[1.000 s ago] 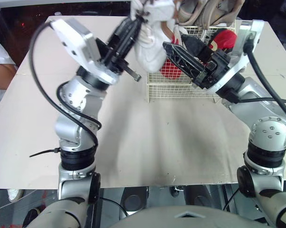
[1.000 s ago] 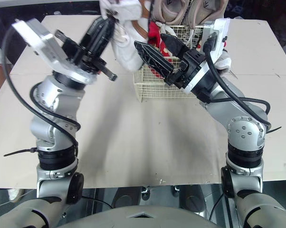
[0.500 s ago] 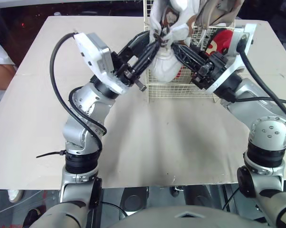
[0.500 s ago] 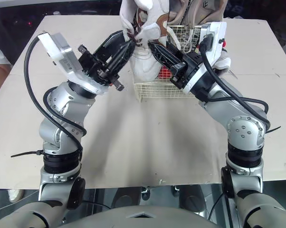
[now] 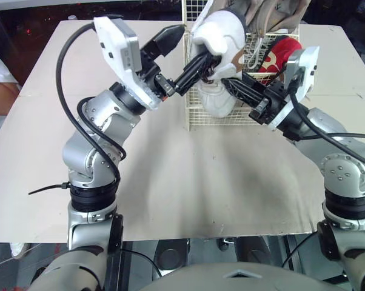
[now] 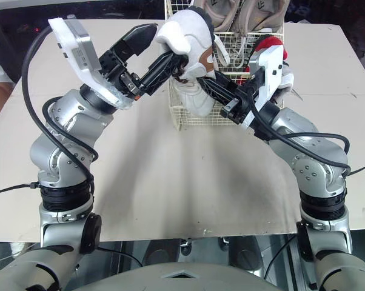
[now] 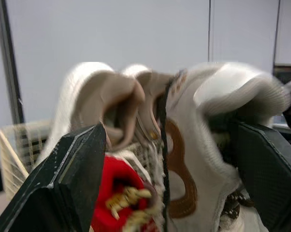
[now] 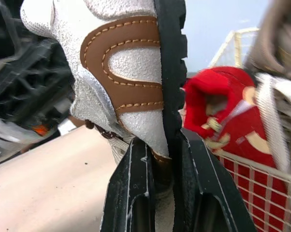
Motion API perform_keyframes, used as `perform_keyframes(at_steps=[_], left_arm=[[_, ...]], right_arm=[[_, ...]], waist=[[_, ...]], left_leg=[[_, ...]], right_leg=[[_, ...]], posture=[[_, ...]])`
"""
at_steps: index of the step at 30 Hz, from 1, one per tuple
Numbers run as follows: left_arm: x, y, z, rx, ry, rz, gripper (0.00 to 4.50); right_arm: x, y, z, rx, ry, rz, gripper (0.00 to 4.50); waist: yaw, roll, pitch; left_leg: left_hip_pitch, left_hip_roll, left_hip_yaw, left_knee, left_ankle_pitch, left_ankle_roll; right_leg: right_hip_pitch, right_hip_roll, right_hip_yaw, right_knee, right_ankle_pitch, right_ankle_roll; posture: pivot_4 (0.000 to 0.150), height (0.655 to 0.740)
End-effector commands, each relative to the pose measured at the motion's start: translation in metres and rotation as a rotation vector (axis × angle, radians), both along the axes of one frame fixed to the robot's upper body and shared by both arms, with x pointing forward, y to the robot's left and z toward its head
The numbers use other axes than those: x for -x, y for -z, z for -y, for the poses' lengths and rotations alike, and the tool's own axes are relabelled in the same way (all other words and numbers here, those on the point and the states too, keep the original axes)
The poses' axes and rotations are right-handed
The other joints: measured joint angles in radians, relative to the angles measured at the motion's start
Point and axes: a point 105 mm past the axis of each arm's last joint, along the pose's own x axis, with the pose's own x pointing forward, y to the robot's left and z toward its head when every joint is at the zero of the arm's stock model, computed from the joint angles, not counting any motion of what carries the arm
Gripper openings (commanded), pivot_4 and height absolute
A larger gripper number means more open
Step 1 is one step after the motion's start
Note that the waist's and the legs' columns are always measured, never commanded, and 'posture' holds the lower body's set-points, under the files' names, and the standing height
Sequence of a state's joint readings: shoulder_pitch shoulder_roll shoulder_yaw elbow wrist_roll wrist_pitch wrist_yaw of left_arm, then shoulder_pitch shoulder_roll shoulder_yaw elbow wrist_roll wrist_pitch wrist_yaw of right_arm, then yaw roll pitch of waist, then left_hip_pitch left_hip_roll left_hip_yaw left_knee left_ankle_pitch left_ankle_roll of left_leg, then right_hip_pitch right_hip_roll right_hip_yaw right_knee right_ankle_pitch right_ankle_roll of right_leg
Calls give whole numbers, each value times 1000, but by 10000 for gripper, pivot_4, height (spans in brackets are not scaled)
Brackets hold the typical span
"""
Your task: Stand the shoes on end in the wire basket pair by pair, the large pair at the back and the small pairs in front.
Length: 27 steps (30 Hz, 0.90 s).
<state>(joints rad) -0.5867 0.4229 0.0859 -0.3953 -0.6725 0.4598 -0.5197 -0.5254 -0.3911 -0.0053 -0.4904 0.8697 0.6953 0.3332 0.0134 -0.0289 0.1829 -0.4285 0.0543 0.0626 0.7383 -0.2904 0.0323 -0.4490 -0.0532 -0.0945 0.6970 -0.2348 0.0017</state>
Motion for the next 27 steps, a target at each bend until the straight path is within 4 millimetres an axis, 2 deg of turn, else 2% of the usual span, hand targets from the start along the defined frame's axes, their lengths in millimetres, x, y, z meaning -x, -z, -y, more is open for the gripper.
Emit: perform_keyframes(at_steps=[1, 2, 3, 4, 8, 10, 11, 14, 18, 19, 20, 21, 23, 24, 27], left_arm=[[5, -7, 3, -18, 30, 4, 42864], [5, -7, 3, -31, 30, 4, 37420], [5, -8, 3, -43, 30, 18, 35573], [6, -9, 2, -59, 33, 34, 31871], [10, -15, -4, -102, 44, 44, 11010], [14, -10, -3, -145, 75, 16, 1749], [18, -6, -1, -161, 96, 0, 111], [21, 3, 2, -175, 122, -54, 111], [10, -3, -5, -30, -5, -67, 0], [8, -5, -6, 10, -34, -66, 0], [5, -5, -6, 48, -65, -70, 0], [4, -5, -6, 80, -90, -71, 0], [2, -4, -5, 126, -146, -61, 0], [1, -4, -7, 161, -174, -51, 0], [0, -7, -13, 226, -239, -13, 0]], right_arm=[[9, -11, -1, -7, -29, 80, 866], [10, -9, -1, 7, -32, 84, 866], [10, -7, 0, 19, -35, 90, 866], [11, -5, 0, 34, -36, 95, 866], [11, 3, 3, 96, -27, 120, 866], [11, 6, 5, 114, -25, 129, 866], [11, 7, 5, 120, -26, 133, 866], [11, 8, 5, 126, -29, 139, 866], [20, -1, 12, 59, -70, 169, 18092], [22, 0, 15, 78, -62, 188, 23991], [24, 4, 17, 111, -53, 200, 26395], [25, 7, 20, 127, -38, 203, 33357], [27, 10, 28, 133, -1, 207, 41863], [28, 10, 32, 130, 18, 210, 44666], [29, 10, 42, 128, 63, 225, 44666]], waist=[[1, 0, 0], [1, 0, 0], [2, 0, 0], [2, 0, 0], [1, 0, 0], [0, 0, 0], [-1, 0, 0], [0, 0, 0], [4, 0, 0], [5, 0, 0], [6, 0, 0], [8, 0, 0], [7, 0, 0], [5, 0, 0], [2, 0, 0]], left_leg=[[0, 0, 0, 0, 0, 0], [0, 0, 0, 0, 0, 0], [0, 0, 0, 0, 0, 0], [0, 0, 0, 0, 0, 0], [0, 0, 0, 0, 0, 0], [0, 0, 0, 0, 0, 0], [0, 0, 0, 0, 0, 0], [0, 0, 0, 0, 0, 0], [0, 0, 0, 0, 0, 0], [0, 0, 0, 0, 0, 0], [0, 0, -1, 0, 0, 0], [-1, 0, -1, 0, 0, 0], [0, -1, -1, 0, 0, 0], [0, -1, 0, 0, 0, 0], [0, 0, 0, 0, 0, 0]], right_leg=[[0, 0, 0, 0, 0, 0], [0, 0, 0, 0, 0, 0], [0, 0, 0, 0, 0, 0], [0, 0, 0, 0, 0, 0], [0, 0, 0, 0, 0, 0], [0, 0, 0, 0, 0, 0], [0, 0, 0, 0, 0, 0], [0, 0, 0, 0, 0, 0], [0, 0, 0, 0, 0, 0], [0, -1, 0, 0, 0, 0], [0, -1, 0, 0, 0, 0], [0, -1, 0, -1, 0, 0], [1, -1, 0, -1, 0, 0], [1, -1, 0, -1, 0, 0], [1, -1, 0, -1, 0, 0]], posture=[[1500, 6860], [1500, 6860], [1500, 6860], [1500, 6860], [1500, 6860], [1500, 6860], [1500, 6860], [1500, 6860], [1500, 6860], [1500, 6860], [1500, 6860], [1500, 6860], [1500, 6860], [1500, 6860], [1500, 6860]])
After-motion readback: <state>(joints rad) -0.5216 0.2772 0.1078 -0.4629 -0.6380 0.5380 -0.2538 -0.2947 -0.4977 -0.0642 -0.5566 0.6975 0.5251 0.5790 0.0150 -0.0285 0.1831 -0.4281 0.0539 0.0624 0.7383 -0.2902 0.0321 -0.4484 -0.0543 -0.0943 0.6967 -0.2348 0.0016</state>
